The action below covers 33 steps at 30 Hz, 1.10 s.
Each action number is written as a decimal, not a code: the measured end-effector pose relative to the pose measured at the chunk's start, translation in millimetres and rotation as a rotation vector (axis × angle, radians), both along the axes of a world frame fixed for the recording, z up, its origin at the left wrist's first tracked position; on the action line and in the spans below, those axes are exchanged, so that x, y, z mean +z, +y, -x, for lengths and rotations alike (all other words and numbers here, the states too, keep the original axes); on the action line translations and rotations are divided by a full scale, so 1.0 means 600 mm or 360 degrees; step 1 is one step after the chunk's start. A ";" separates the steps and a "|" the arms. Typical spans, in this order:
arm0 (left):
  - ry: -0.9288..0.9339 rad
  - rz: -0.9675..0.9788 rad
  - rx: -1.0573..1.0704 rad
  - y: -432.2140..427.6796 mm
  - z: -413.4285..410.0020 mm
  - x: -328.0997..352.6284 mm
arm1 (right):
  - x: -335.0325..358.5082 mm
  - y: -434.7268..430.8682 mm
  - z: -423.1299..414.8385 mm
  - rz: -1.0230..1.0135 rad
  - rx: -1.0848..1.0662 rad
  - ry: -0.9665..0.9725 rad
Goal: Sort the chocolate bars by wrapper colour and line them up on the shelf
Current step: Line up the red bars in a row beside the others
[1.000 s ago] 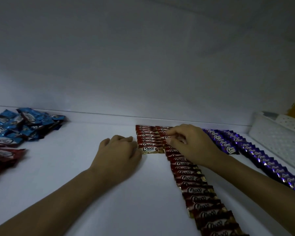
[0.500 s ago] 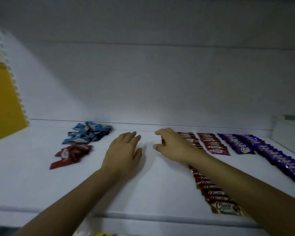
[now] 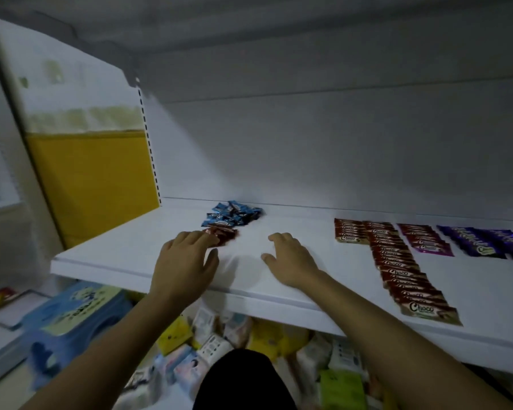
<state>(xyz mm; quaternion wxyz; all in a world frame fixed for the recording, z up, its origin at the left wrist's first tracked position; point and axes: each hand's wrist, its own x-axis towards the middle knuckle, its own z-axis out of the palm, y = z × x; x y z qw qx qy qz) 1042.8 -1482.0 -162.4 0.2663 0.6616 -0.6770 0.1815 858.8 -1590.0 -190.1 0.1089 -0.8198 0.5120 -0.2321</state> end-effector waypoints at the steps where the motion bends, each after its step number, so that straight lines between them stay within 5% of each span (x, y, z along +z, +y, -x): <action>1: 0.0034 0.0035 0.0013 0.007 -0.004 -0.002 | 0.005 0.000 0.001 -0.0045 -0.0011 -0.0070; 11: 0.0403 0.0042 0.0095 0.000 -0.015 -0.040 | -0.009 0.017 -0.003 -0.0115 -0.0038 -0.0007; 18: 0.0361 -0.0235 0.0045 -0.096 -0.032 -0.032 | -0.006 -0.025 -0.021 0.0062 -0.0128 0.0052; 25: 0.0034 -0.0405 -0.0202 -0.214 -0.107 -0.025 | 0.007 -0.116 -0.094 -0.0168 -0.0074 -0.0589; 33: 0.0206 -0.0456 -0.0457 -0.251 -0.135 -0.062 | -0.016 -0.148 -0.136 0.0052 0.0258 -0.0066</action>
